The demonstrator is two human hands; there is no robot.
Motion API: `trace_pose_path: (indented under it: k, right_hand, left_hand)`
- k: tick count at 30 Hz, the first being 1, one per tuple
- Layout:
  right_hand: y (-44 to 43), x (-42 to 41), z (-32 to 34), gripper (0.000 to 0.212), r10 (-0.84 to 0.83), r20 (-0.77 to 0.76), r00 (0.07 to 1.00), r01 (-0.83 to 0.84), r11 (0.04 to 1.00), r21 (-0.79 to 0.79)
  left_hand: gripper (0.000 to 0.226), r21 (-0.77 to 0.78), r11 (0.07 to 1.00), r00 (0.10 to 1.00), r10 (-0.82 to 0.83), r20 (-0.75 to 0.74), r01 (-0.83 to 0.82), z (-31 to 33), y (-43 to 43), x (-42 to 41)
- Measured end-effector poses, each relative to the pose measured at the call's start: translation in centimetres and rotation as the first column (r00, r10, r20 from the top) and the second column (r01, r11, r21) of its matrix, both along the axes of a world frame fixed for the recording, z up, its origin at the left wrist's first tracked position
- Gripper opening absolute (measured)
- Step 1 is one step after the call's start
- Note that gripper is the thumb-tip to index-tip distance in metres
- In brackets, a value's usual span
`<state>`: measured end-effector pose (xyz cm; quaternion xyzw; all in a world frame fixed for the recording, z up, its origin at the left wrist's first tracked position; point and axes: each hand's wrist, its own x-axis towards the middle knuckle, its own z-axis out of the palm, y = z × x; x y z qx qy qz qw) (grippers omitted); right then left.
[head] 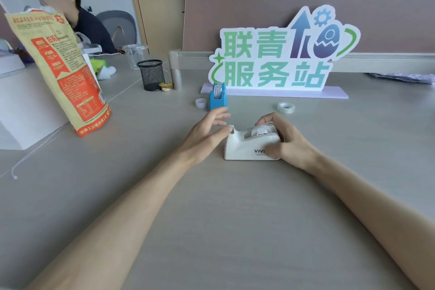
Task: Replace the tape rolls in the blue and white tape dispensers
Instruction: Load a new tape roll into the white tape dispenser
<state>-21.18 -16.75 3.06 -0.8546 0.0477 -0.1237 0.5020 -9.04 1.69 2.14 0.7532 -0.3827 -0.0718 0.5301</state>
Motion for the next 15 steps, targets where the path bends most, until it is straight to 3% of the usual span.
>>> trace_pose_path:
  k: [4, 7, 11, 15]
  right_hand:
    - [0.2, -0.3, -0.2, 0.041, 0.013, 0.036, 0.999, -0.011, 0.999, -0.041]
    - [0.1, -0.5, 0.1, 0.034, -0.007, 0.117, 0.993, 0.009, 1.000, -0.016]
    - [0.4, -0.4, 0.4, 0.014, -0.090, 0.248, 0.965, 0.114, 0.990, -0.082]
    - [0.0, -0.2, 0.9, 0.012, -0.100, 0.229, 0.968, 0.146, 0.970, -0.193]
  left_hand:
    - [0.060, 0.073, 0.991, 0.989, -0.108, -0.100, 0.115, 0.0, 0.1, -0.1]
    - [0.062, 0.120, 0.989, 0.994, -0.082, -0.069, 0.090, -0.2, 0.1, -0.2]
    - [0.048, 0.110, 0.991, 0.996, -0.081, -0.023, 0.083, -0.5, -0.3, -0.1]
    - [0.049, 0.115, 0.990, 0.997, -0.077, -0.027, 0.080, -0.6, -0.3, 0.0]
